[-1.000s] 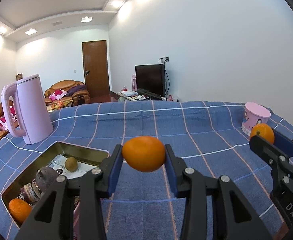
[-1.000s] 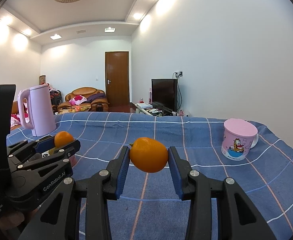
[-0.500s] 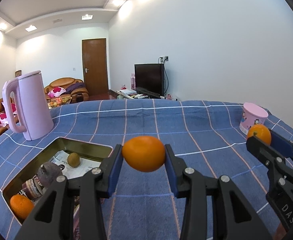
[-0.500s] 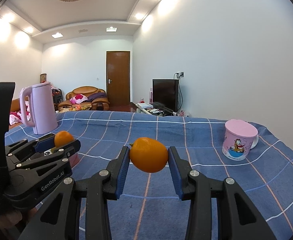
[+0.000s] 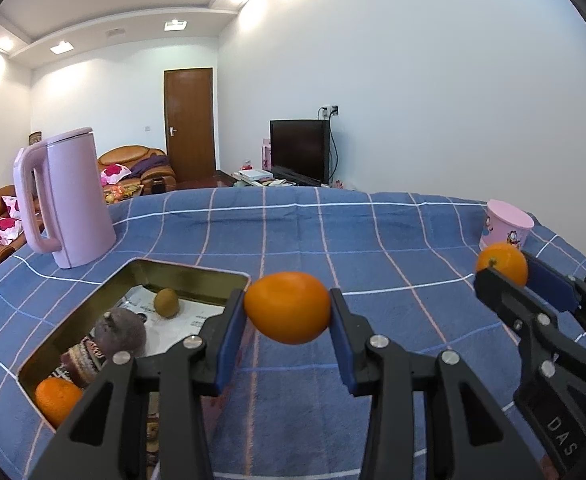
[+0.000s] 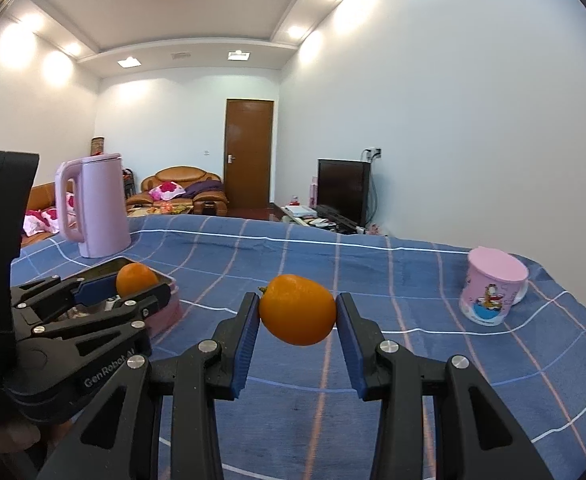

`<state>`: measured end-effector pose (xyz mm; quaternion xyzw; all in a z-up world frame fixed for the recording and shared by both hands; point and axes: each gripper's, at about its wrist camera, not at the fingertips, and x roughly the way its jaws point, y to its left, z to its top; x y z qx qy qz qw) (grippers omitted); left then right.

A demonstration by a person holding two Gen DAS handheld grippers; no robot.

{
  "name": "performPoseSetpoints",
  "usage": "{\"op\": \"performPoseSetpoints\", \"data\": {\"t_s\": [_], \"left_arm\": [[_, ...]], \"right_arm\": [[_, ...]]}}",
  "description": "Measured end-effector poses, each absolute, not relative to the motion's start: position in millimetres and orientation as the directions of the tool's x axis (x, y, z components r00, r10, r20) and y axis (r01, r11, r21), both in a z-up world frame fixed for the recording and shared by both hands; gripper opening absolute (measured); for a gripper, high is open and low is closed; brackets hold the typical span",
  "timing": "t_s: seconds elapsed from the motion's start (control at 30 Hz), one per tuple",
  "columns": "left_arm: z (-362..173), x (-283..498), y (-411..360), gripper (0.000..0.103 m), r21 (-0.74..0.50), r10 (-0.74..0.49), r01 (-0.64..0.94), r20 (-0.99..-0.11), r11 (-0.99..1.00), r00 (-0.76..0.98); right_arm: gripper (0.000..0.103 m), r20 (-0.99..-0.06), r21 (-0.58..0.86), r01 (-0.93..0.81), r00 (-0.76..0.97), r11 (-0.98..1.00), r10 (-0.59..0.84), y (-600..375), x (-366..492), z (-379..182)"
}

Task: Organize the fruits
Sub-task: 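Lift both held oranges and carry them over the pink tin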

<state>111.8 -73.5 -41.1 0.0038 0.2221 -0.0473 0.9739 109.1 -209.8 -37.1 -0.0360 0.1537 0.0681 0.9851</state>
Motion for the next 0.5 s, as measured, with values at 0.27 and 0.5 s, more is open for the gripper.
{"op": "performPoseSetpoints", "data": {"t_s": [0.27, 0.5], "left_arm": [[-35.0, 102.2, -45.2, 0.043, -0.029, -0.064, 0.058, -0.428, 0.998, 0.901], [-29.7, 95.8, -17.7, 0.043, -0.034, -0.033, 0.02, -0.42, 0.999, 0.907]], "right_arm": [[0.041, -0.324, -0.006, -0.204, 0.926, 0.979, 0.191, -190.1, 113.5, -38.1], [0.041, -0.333, 0.009, -0.251, 0.912, 0.968, 0.24, -164.8, 116.8, -36.5]]}}
